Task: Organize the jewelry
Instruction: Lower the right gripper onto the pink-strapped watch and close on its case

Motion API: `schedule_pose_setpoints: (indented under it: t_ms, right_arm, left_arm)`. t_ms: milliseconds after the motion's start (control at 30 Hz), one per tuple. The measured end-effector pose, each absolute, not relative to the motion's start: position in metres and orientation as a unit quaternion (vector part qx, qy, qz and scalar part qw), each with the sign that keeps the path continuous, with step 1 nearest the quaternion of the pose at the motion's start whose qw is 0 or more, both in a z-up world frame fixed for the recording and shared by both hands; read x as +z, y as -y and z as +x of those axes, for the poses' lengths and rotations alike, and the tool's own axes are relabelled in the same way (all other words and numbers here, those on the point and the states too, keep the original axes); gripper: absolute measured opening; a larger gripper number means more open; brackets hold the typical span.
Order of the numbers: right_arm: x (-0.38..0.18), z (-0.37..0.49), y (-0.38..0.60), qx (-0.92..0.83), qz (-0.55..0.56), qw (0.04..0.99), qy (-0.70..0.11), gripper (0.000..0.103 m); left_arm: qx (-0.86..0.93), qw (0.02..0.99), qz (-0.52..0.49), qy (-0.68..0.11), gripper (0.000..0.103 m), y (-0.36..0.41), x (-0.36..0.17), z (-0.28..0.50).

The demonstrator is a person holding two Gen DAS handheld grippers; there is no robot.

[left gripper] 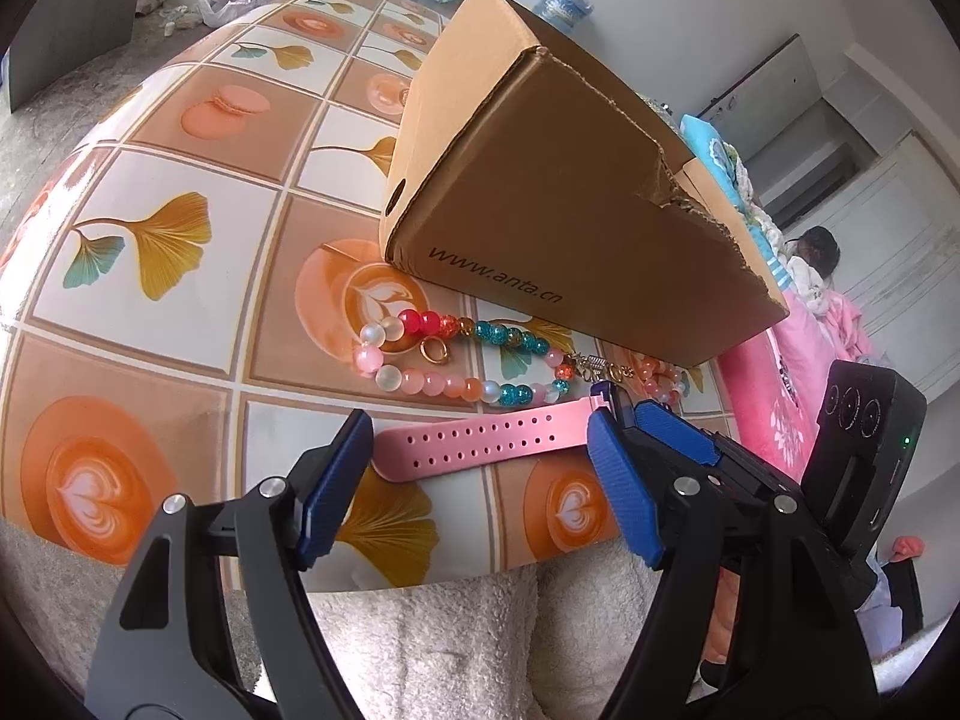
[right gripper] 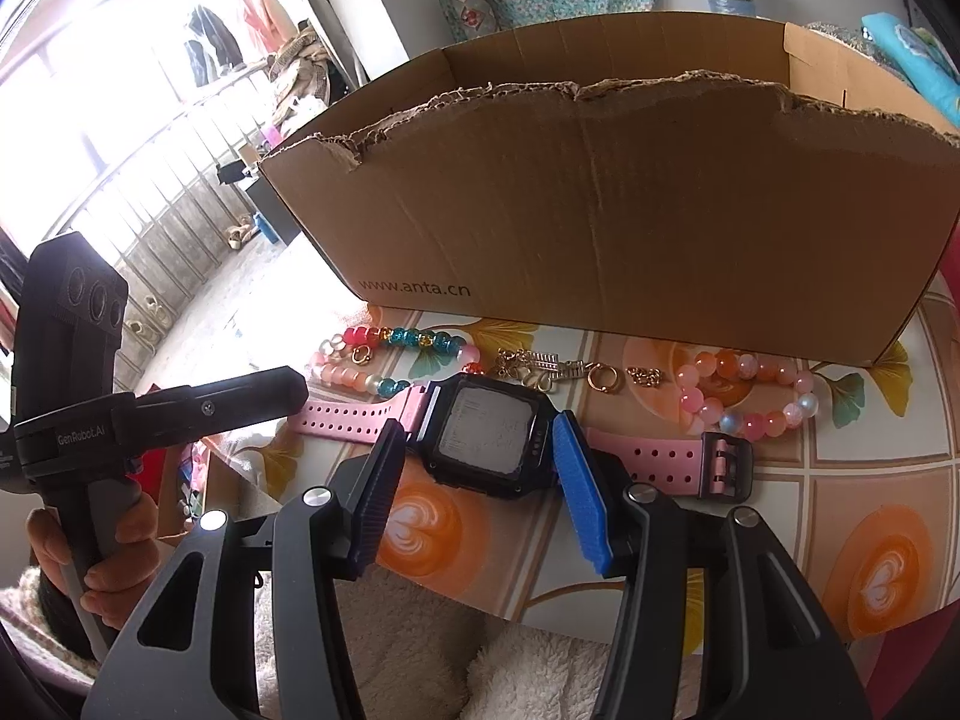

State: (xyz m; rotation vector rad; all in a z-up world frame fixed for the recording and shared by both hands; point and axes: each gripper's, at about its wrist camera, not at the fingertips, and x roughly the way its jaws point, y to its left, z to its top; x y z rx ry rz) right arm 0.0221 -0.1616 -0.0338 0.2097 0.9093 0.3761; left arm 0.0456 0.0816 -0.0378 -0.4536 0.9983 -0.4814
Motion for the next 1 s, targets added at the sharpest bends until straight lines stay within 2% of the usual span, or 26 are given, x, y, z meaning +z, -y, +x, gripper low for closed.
schedule_pose_setpoints:
  t_ms: [233, 667, 900, 1000]
  right_arm:
    - [-0.033, 0.017, 0.161, 0.179, 0.099, 0.872, -0.445, 0.050]
    - [-0.031, 0.016, 0.147, 0.150, 0.048, 0.888, -0.433, 0.050]
    - [-0.032, 0.015, 0.145, 0.156, 0.059, 0.885, -0.434, 0.051]
    - [-0.034, 0.013, 0.145, 0.160, 0.067, 0.884, -0.434, 0.051]
  left_arm:
    - [-0.226, 0.824, -0.217, -0.471, 0.069, -0.085, -0.038, 0.038]
    - [-0.194, 0.846, -0.129, -0.480, 0.069, -0.073, -0.030, 0.029]
    - [-0.184, 0.847, -0.104, -0.488, 0.070, -0.060, -0.033, 0.026]
    - [-0.178, 0.850, -0.090, -0.488, 0.075, -0.053, -0.034, 0.026]
